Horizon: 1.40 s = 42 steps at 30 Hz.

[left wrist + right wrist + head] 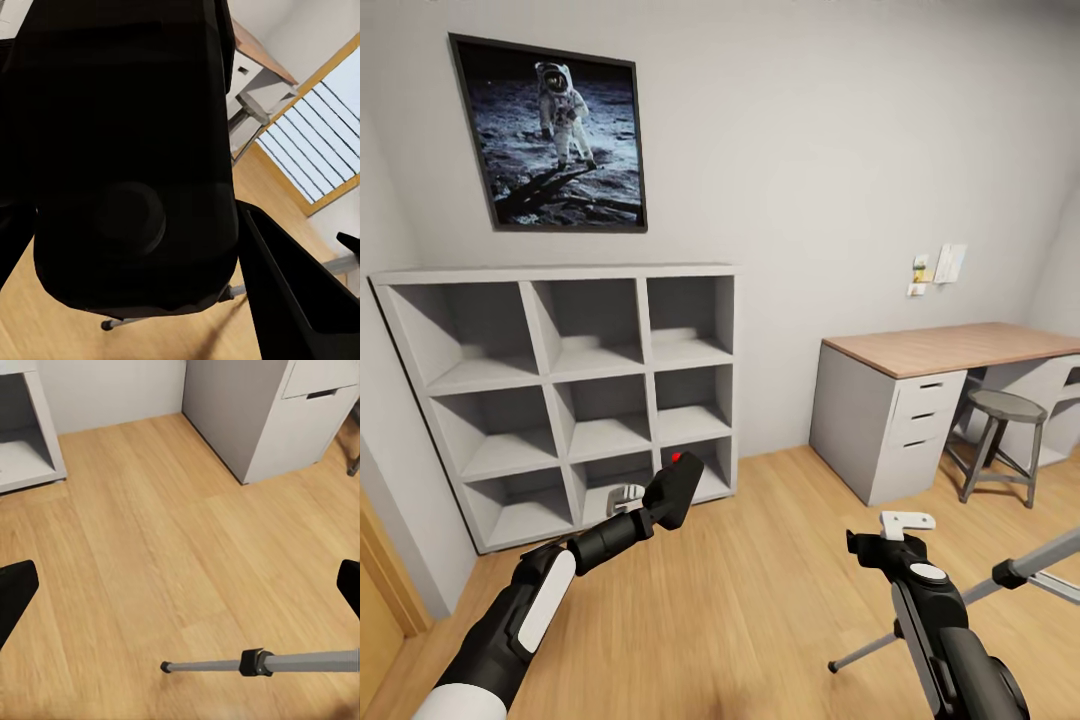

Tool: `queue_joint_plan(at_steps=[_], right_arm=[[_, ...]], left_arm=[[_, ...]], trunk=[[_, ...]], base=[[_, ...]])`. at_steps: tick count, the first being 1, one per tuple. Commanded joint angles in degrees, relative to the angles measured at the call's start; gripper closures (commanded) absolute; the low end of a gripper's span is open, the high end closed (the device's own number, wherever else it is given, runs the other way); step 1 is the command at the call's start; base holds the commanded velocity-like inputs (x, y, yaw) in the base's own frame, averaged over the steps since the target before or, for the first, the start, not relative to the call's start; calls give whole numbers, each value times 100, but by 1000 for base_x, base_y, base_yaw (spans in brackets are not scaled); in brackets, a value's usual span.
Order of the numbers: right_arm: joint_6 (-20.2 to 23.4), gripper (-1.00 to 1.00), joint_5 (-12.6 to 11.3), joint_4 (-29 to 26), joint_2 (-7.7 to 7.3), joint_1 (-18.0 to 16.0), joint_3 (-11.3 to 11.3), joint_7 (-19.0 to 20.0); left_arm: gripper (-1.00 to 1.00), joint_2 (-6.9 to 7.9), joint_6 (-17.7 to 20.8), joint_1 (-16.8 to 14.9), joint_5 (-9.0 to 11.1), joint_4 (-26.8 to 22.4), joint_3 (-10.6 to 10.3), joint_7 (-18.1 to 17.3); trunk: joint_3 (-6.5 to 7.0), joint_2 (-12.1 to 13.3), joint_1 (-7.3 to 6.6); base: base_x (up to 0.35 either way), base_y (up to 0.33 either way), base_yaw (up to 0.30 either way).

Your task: Attach the digital camera to the camera tripod in the bedroom.

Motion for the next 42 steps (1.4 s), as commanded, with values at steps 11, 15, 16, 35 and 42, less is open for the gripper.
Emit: queue_joint_plan(at_steps=[11, 15, 16, 35, 42], right_arm=[[32, -100, 58, -7, 6, -4, -5, 19], [34, -100, 58, -7, 5, -4, -5, 19], [33, -100, 58, -7, 5, -4, -5, 19], [31, -100, 58, 0, 13, -4, -5, 19], [30, -100, 58, 1, 13, -4, -12, 19]], left_arm=[[100, 4, 40, -3, 49, -3, -7, 3], [100, 4, 40, -3, 50, -3, -7, 3], [100, 4, 40, -3, 50, -3, -7, 3], [100, 4, 40, -3, 51, -2, -7, 3], [100, 4, 40, -3, 47, -5, -7, 3]], trunk=[[192, 440, -243], [264, 600, -331], [282, 640, -353], [623, 1402, -770], [748, 1683, -924]], base=[[0, 0, 0], [0, 0, 0], [0, 0, 0], [0, 0, 0], [0, 0, 0]])
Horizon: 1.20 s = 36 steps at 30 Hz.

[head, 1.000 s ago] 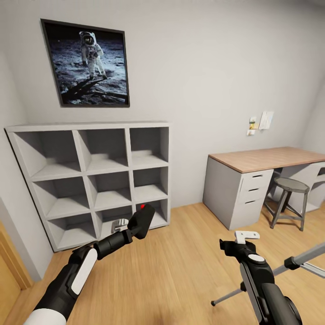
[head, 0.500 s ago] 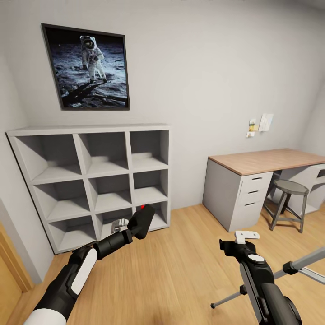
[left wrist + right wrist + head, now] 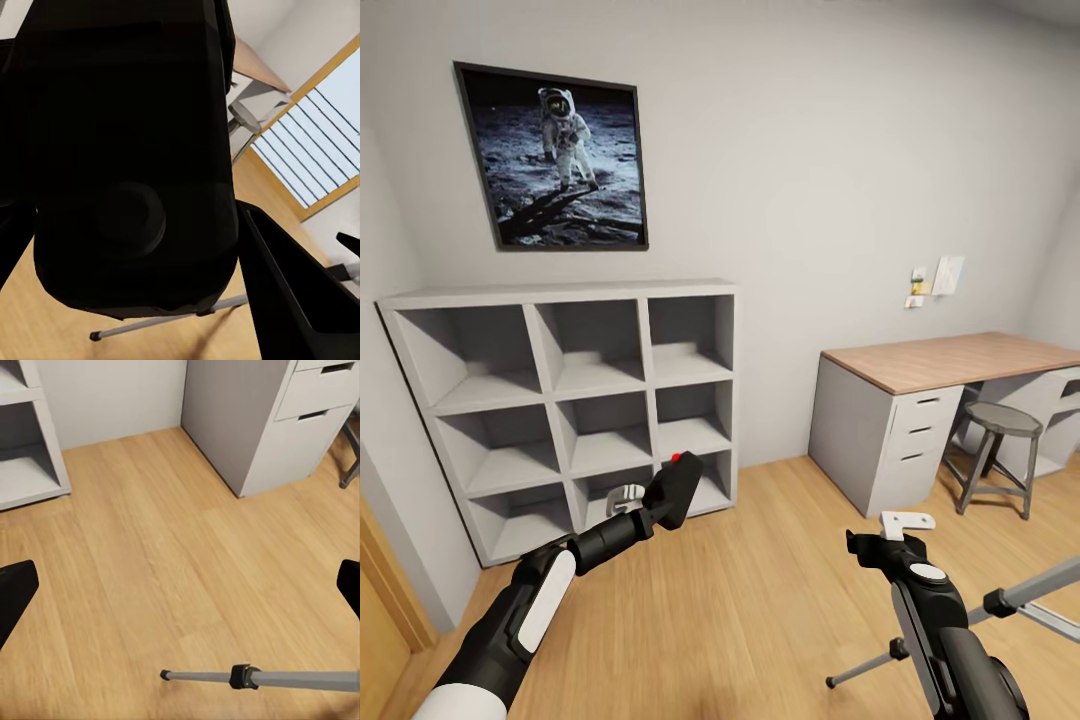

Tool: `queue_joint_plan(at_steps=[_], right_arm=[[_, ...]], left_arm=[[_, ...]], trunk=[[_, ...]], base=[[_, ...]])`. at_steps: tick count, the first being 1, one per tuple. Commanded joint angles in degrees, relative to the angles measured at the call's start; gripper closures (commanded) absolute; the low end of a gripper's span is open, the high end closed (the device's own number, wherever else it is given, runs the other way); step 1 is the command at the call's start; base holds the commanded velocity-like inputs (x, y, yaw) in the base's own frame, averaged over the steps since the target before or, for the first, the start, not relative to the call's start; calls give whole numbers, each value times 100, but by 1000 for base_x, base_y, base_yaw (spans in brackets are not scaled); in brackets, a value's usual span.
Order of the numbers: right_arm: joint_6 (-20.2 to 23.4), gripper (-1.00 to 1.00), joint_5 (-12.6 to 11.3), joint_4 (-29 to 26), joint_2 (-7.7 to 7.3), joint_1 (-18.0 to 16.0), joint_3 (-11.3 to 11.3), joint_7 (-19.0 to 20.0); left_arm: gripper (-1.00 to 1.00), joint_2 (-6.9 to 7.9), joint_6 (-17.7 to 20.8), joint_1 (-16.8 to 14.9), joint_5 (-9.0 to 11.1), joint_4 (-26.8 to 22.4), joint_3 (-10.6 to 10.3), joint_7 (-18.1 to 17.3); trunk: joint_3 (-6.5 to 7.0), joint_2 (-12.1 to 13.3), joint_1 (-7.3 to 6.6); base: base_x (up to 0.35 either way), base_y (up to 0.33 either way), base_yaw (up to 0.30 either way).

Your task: Attach the digital camera to the camera tripod in the bedroom.

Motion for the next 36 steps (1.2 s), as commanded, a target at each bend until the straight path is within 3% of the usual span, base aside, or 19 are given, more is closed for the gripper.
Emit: queue_joint_plan(at_steps=[1, 36], right_arm=[[34, -100, 58, -9, 5, -4, -6, 19], [34, -100, 58, -19, -4, -4, -7, 19]], left_arm=[[100, 4, 40, -3, 47, -5, -7, 3], [100, 4, 40, -3, 42, -2, -7, 3]], trunk=[[12, 38, -23], [640, 1442, -792]], base=[[0, 0, 0], [0, 0, 0]])
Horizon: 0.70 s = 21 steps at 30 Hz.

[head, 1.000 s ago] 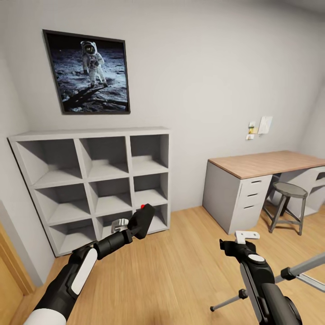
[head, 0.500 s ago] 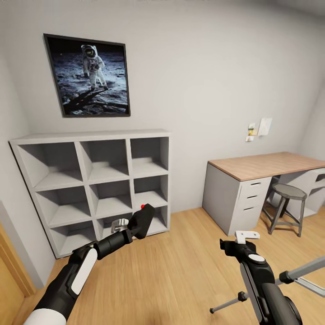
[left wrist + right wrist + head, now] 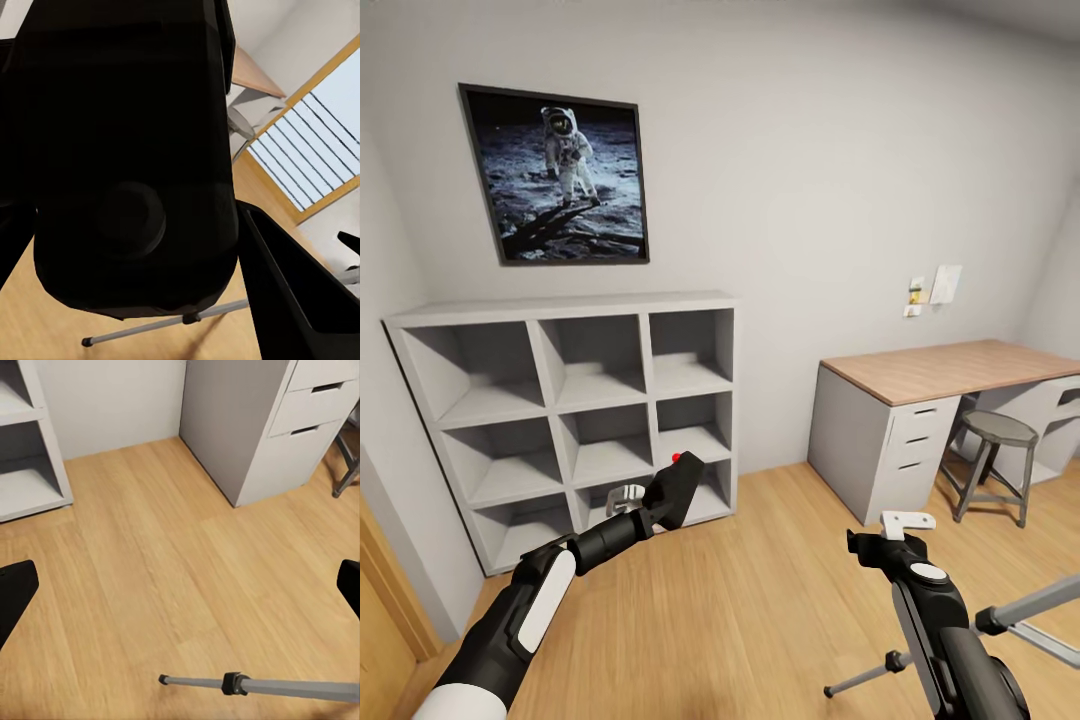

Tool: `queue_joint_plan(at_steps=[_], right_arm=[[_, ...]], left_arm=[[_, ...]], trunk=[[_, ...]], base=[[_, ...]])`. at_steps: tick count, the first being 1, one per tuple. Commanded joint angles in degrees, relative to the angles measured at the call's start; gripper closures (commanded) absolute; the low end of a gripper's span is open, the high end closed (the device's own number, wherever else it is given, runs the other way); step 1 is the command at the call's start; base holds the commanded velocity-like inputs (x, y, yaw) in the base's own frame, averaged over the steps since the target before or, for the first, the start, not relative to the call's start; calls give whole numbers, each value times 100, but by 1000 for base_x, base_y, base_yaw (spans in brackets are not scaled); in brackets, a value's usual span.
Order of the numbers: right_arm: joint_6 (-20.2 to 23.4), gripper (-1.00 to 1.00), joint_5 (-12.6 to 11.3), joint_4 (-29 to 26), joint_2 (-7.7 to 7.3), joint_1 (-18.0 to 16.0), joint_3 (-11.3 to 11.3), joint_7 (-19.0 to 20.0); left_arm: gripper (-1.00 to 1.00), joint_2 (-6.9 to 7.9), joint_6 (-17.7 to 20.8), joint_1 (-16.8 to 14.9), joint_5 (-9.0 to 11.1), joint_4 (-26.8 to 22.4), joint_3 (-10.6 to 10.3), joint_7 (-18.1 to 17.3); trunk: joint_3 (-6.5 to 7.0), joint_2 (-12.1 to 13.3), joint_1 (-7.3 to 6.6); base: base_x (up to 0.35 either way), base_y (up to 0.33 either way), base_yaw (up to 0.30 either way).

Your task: Attach the digital camera to the camera tripod in the bedroom.

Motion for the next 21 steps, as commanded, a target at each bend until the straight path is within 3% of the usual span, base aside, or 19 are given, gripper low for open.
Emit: queue_joint_plan(at_steps=[1, 21], right_arm=[[34, -100, 58, -7, 5, -4, -5, 19], [25, -100, 58, -12, -6, -4, -5, 19]], left_arm=[[100, 4, 40, -4, 50, -4, -7, 3], [100, 4, 40, -4, 74, 5, -2, 3]], trunk=[[11, 37, -23], [371, 839, -462]], base=[[0, 0, 0], [0, 0, 0]])
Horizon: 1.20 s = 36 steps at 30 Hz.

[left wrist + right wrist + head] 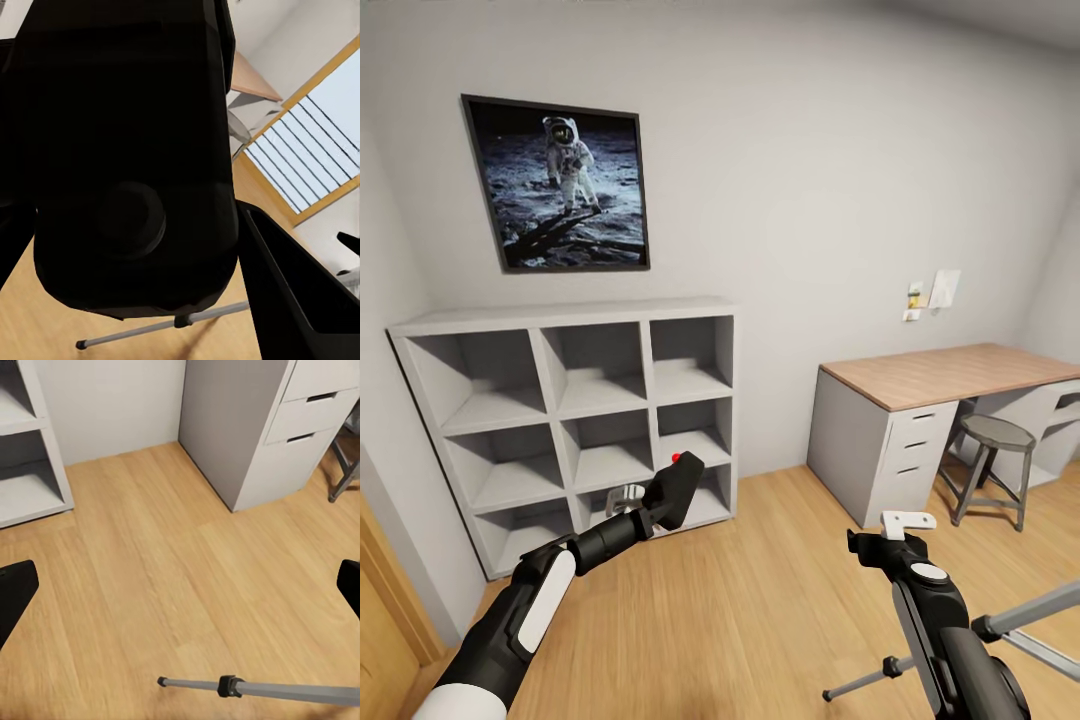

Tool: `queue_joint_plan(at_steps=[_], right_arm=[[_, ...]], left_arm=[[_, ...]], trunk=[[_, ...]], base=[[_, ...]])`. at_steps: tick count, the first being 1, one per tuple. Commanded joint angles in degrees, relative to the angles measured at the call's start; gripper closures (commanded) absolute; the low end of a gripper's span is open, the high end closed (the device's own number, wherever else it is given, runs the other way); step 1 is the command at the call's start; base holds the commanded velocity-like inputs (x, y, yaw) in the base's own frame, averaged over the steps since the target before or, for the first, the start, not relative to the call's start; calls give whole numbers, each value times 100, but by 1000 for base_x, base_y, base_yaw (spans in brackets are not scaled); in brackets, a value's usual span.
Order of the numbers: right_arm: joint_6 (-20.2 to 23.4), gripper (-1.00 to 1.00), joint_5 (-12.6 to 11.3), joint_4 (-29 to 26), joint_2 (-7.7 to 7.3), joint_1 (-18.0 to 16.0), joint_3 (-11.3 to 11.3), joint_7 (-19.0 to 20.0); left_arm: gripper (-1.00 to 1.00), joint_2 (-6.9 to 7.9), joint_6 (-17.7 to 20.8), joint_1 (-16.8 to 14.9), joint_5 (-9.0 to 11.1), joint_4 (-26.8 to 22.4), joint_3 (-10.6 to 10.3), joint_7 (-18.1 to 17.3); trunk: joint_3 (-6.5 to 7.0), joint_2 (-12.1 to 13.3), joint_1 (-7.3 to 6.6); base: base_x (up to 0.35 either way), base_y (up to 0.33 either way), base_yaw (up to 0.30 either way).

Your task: Attach the digital camera to the camera tripod in the bedroom.

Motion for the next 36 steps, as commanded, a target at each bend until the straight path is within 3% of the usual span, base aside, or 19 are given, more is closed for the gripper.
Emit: queue_joint_plan(at_steps=[1, 25, 36], right_arm=[[34, -100, 58, -7, 4, -4, -4, 19], [43, -100, 57, -24, 11, -4, -4, 19], [43, -100, 58, -25, 14, -4, -2, 19]], left_arm=[[100, 4, 40, -4, 50, -3, -6, 3], [100, 13, 41, -4, 62, 198, 39, 97], [100, 43, 35, -4, 61, 263, 48, 640]], trunk=[[11, 37, -22], [442, 999, -549], [639, 1440, -791]], base=[[0, 0, 0], [0, 0, 0], [0, 0, 0]])
